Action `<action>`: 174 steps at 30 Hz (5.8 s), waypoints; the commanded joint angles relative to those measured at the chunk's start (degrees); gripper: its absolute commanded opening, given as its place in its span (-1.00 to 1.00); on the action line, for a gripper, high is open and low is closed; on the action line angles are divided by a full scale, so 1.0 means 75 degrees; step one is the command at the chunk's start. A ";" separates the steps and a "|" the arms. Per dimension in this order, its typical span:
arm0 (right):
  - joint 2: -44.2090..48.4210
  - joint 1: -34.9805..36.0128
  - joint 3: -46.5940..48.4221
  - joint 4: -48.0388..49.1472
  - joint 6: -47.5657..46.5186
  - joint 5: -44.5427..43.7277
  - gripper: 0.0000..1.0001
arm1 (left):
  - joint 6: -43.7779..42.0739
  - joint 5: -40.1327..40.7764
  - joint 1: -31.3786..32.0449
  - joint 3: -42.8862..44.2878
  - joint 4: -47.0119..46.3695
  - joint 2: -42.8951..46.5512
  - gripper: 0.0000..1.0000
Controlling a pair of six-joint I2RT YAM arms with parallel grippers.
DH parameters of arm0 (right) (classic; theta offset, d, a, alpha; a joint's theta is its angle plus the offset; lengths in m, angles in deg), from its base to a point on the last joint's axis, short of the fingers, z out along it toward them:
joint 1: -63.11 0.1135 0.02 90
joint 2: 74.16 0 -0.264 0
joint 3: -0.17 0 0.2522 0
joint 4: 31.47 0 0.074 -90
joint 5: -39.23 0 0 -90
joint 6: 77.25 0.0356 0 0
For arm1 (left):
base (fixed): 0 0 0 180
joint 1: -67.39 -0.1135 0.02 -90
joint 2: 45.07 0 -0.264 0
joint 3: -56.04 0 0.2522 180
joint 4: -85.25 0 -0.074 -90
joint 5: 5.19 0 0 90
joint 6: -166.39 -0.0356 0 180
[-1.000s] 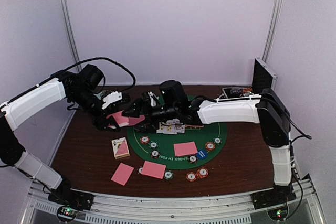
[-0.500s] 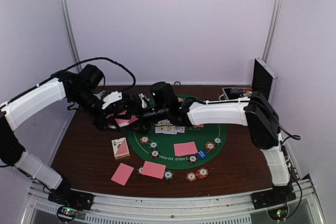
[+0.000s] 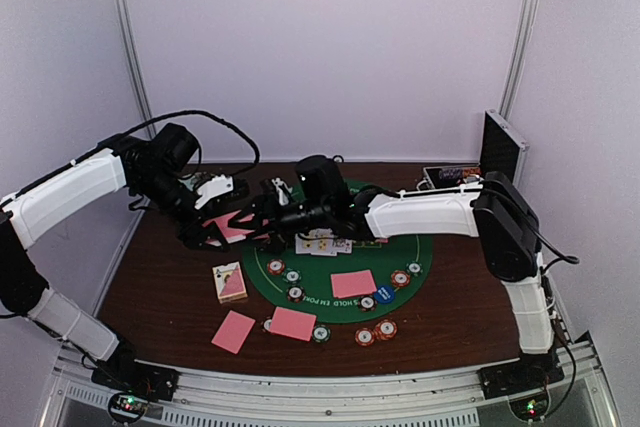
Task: Distribute texas hold em gaming equipment
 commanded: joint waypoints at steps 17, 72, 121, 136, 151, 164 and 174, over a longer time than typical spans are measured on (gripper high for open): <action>0.1232 -0.0194 -0.0797 -0.0225 -0.0191 -0.0256 -0.55 | 0.0005 -0.0187 0.0023 0.0118 -0.0177 0.0041 -1.00; 0.1441 -0.4203 -0.4034 -0.2026 -0.2533 -0.0551 -1.00 | -0.0403 0.0133 -0.0979 -0.1439 -0.0586 0.0225 -1.00; 0.5697 -0.3856 -0.4617 -0.4477 -0.3083 -0.2127 0.93 | -0.2154 0.1118 -0.2006 -0.3900 -0.2358 -0.0841 -0.17; 0.5926 -0.3850 -0.4246 -0.5058 -0.3359 -0.2370 0.99 | -0.1906 0.1034 -0.1912 -0.3593 -0.1951 -0.0617 0.95; 0.6394 -0.4089 -0.3340 -0.7002 -0.4803 -0.5013 0.99 | -0.0298 0.0778 -0.2029 -0.1740 -0.1588 0.0352 0.95; 0.8068 -0.4504 -0.6645 -0.3191 -0.7759 -1.2049 0.99 | 0.3292 0.0657 -0.3472 -0.3818 -0.7314 0.0341 0.95; 0.7913 -0.5986 -0.9063 0.0421 -0.8511 -1.1845 0.99 | 0.3656 0.1361 -0.3726 -0.5252 -1.0639 -0.0827 0.95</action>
